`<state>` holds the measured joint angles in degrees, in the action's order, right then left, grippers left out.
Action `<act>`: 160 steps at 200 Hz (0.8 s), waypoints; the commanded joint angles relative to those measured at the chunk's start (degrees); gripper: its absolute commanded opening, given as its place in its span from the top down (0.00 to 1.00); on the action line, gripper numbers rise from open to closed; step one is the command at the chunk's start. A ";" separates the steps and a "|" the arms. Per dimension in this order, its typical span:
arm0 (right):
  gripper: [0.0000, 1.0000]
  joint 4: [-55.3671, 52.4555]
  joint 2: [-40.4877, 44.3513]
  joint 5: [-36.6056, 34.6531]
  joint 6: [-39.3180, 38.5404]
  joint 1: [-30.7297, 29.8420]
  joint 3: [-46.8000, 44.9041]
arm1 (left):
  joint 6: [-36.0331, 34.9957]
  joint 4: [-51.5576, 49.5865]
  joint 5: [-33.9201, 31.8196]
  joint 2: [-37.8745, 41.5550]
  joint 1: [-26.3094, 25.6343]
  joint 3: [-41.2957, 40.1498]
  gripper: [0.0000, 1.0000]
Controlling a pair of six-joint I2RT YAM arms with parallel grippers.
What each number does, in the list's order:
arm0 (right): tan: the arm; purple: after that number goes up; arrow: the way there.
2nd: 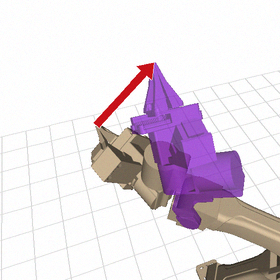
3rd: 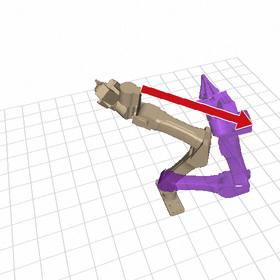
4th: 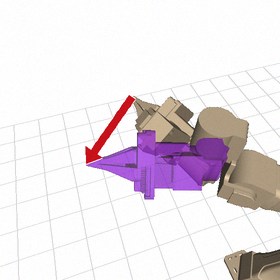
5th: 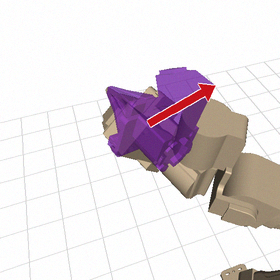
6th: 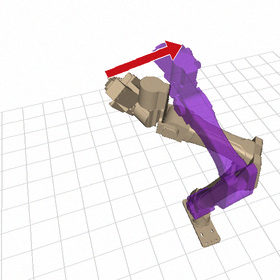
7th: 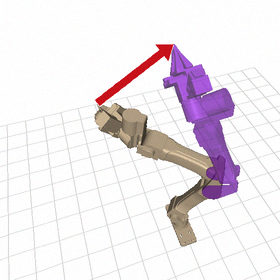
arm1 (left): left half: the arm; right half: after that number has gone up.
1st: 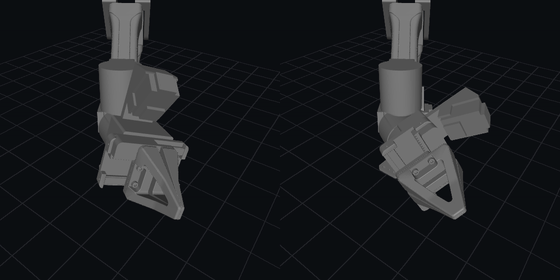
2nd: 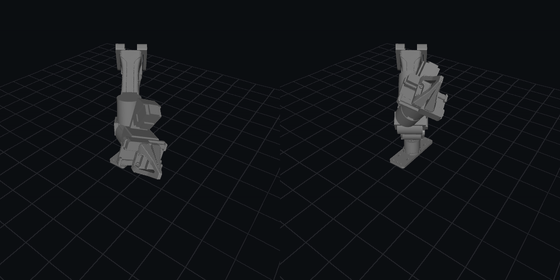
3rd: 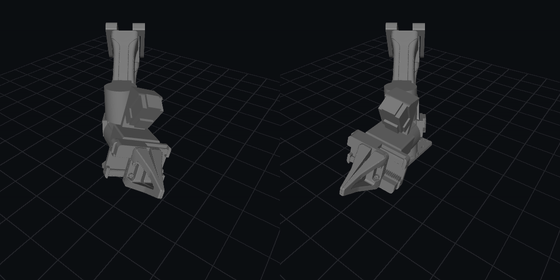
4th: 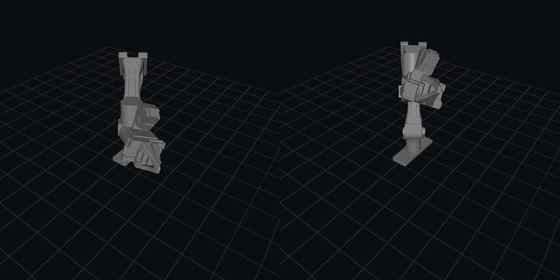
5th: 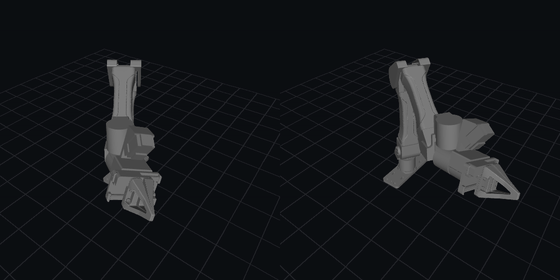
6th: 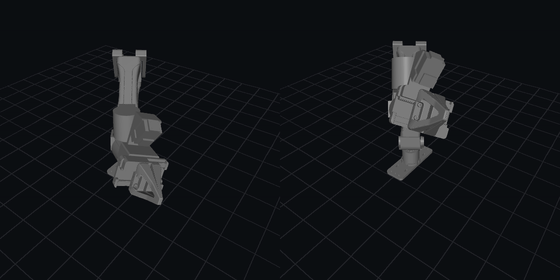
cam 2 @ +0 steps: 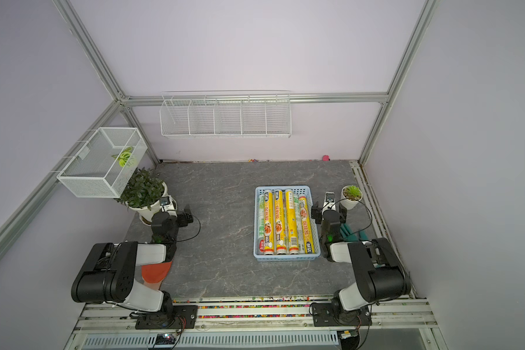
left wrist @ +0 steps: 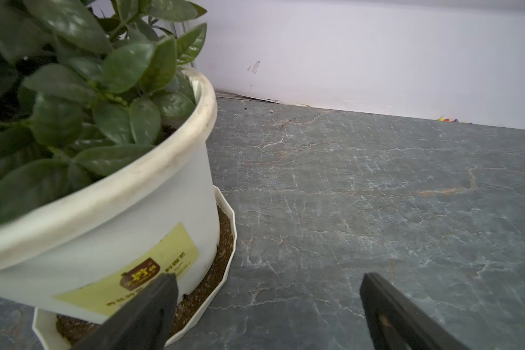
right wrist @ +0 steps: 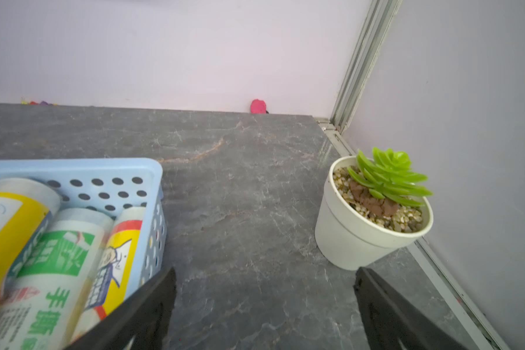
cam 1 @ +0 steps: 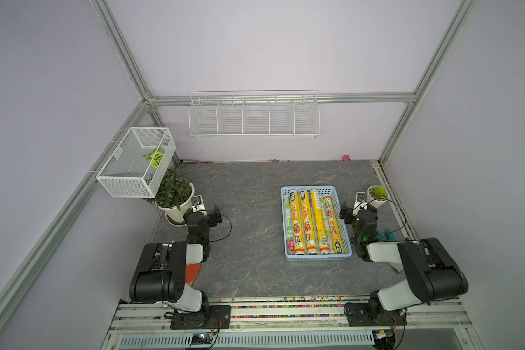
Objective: Put the plastic wrap into the basket
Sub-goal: Reset both arms
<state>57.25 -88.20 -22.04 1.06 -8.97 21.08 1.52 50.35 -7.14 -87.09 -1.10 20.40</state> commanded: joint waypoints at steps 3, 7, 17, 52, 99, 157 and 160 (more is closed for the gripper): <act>0.02 -5.98 0.38 -2.05 0.39 0.65 0.19 | 0.99 0.45 1.42 0.51 0.58 0.98 0.00; 0.02 -6.86 0.29 -2.14 0.89 1.05 0.57 | 0.96 0.54 1.42 0.45 0.58 0.88 0.00; 0.02 -7.15 -0.23 -2.63 1.72 1.65 1.13 | 0.93 0.63 1.35 0.51 0.55 0.94 0.00; 0.02 -7.72 0.09 -2.56 1.94 1.75 1.03 | 0.94 0.41 1.51 0.53 0.53 0.95 0.00; 0.02 -7.68 0.13 -2.56 2.00 1.84 1.00 | 1.01 0.40 1.57 0.52 0.58 0.90 0.00; 0.02 -7.65 0.14 -2.50 1.93 1.80 1.05 | 0.99 0.40 1.53 0.60 0.53 0.95 0.00; 0.02 -7.68 0.09 -2.55 1.98 1.80 1.05 | 1.02 0.39 1.51 0.53 0.57 0.94 0.00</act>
<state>54.04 -87.94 -22.74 3.66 -7.68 22.37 2.13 50.35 -6.11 -87.09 -0.84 20.40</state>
